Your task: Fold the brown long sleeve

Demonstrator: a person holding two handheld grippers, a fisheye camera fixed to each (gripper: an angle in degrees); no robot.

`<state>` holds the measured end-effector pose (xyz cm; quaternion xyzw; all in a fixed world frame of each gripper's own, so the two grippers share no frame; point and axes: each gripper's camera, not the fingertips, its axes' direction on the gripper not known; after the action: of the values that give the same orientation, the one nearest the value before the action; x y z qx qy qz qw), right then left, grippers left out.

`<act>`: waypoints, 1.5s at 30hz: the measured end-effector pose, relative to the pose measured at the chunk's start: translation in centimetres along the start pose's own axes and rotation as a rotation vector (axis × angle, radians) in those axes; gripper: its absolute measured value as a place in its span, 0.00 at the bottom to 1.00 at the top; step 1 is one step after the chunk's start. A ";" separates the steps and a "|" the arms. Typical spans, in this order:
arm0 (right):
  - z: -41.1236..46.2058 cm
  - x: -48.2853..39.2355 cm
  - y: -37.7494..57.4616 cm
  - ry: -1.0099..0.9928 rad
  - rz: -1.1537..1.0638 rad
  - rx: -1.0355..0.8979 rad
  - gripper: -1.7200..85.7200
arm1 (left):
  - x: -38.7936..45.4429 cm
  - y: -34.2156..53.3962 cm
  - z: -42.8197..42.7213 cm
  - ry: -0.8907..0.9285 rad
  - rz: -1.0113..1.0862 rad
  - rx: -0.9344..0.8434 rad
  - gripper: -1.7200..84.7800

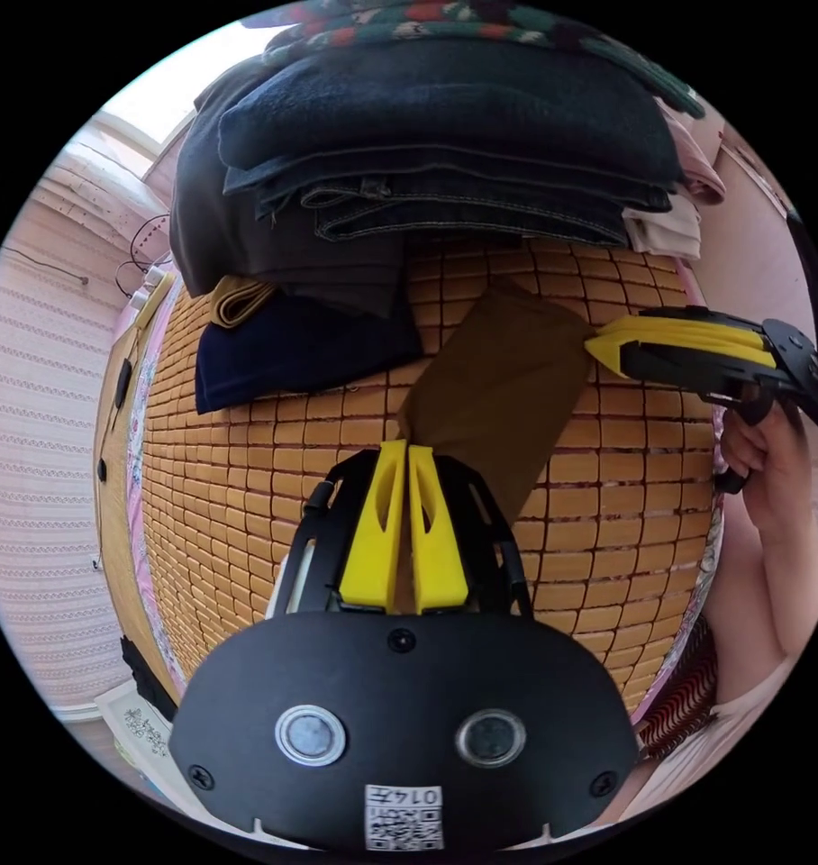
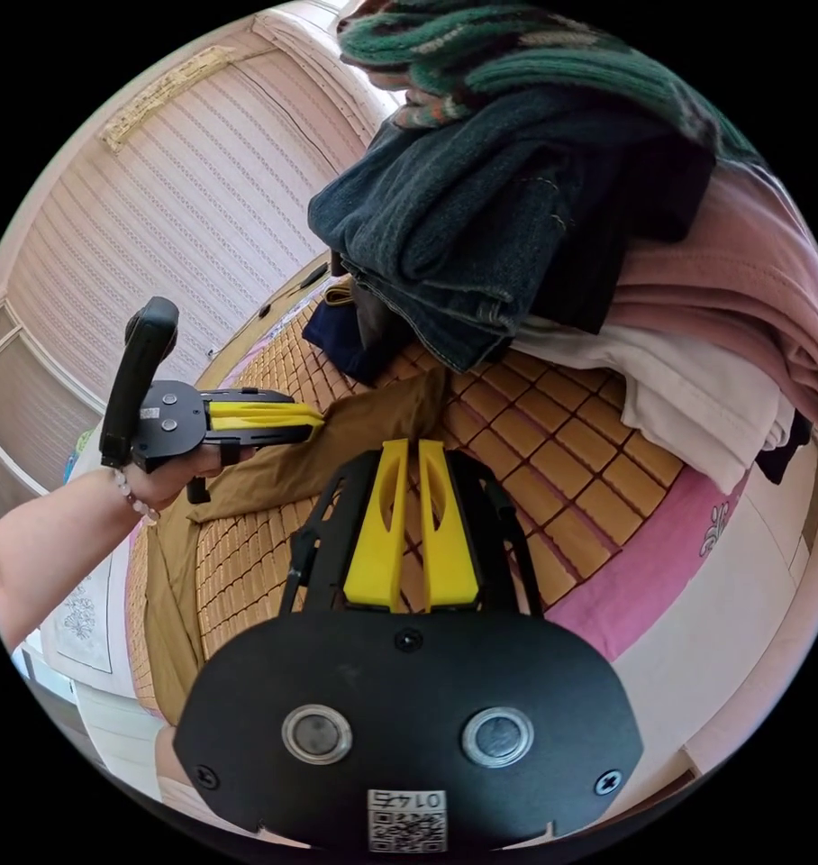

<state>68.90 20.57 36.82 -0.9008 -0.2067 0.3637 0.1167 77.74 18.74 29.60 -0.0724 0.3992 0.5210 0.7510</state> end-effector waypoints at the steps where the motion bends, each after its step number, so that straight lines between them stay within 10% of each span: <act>1: -0.1 -0.5 -0.1 -0.009 -0.023 0.008 0.03 | -0.1 0.6 -0.8 0.011 -0.003 -0.003 0.01; 13: -2.8 -8.8 -0.6 -0.178 -0.258 0.161 0.03 | -4.1 13.4 -15.0 -0.030 -0.119 0.104 0.01; 21: -10.4 -27.2 -1.4 -0.625 -0.614 0.331 0.05 | -8.6 35.3 -32.9 -0.092 -0.429 0.426 0.01; 29: -5.3 -54.8 9.9 -0.995 -1.161 -0.241 0.09 | -5.3 64.3 -41.6 -0.151 -0.894 0.359 0.07; 35: 4.3 -58.4 24.9 -0.761 -1.353 -0.730 0.10 | 1.8 80.8 -41.3 -0.062 -1.255 0.206 0.09; 45: 10.1 -61.2 17.2 -0.451 -1.190 -0.677 0.10 | 0.5 85.9 -41.0 0.121 -1.298 0.237 0.14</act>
<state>26.94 -22.10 60.63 -0.5252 -0.7829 0.3314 -0.0362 -15.89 35.93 28.15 -0.2441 0.3706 -0.0899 0.8916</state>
